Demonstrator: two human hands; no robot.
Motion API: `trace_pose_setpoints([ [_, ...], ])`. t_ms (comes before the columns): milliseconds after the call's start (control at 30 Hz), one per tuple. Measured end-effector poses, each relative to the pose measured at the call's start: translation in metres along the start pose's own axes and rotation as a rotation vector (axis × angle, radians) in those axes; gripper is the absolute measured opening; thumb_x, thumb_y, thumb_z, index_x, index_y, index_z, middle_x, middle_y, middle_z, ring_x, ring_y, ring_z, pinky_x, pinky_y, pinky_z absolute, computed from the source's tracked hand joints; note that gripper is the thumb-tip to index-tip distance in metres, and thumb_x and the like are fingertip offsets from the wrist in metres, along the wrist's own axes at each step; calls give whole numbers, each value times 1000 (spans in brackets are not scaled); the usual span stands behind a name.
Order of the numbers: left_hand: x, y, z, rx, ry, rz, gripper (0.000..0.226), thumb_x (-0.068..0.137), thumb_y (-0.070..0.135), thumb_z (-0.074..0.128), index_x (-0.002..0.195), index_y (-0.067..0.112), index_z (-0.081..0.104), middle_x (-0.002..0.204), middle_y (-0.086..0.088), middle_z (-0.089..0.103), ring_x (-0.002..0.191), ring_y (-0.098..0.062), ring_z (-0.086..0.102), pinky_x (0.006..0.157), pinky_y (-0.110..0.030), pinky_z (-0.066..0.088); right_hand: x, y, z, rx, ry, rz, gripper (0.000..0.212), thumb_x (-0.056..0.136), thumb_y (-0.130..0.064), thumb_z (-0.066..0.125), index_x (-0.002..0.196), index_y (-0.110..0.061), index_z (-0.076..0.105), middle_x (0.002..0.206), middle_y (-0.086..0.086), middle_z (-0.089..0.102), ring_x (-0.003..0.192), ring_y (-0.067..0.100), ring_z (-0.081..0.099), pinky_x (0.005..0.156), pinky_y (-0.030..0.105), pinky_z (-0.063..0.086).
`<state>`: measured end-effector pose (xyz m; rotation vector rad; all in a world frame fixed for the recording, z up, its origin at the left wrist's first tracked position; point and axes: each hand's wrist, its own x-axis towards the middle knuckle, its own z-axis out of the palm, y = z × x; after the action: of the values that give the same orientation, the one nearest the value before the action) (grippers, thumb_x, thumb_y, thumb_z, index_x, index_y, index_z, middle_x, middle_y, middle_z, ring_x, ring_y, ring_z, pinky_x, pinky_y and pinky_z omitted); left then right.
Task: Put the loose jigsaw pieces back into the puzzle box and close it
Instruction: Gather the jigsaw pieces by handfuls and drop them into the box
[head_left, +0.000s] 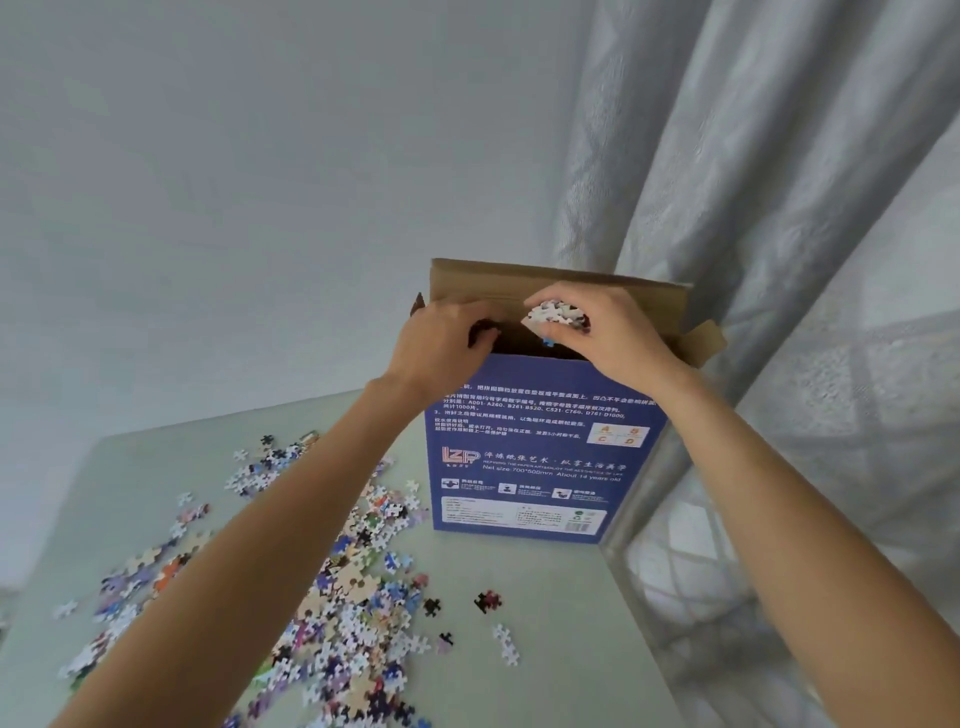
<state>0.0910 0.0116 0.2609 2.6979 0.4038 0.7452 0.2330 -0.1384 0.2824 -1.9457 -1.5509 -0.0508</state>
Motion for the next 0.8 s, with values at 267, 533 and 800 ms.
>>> trace_pose_setpoints([
  [267,-15,-1,-9,27,2,77,15,89,29,59,98,24,69,89,10,69,80,-12,64,67,-34,53,5,-5,-6,-201,-120,12,33,85,-32,67,117,-29,60,115,-9,65,96,11,62,83,36,50],
  [533,-22,-1,-4,111,146,182,14,85,24,63,97,23,69,86,8,68,77,-16,63,57,-23,43,-3,-15,0,-329,38,20,43,84,-45,63,119,-20,62,112,-2,67,95,18,63,77,33,49],
  [800,-29,0,-5,123,151,200,14,85,24,61,97,23,70,91,8,68,81,-16,63,58,-25,47,-7,-18,14,-469,199,70,35,90,-47,55,97,-15,68,92,0,67,84,21,62,60,29,44],
])
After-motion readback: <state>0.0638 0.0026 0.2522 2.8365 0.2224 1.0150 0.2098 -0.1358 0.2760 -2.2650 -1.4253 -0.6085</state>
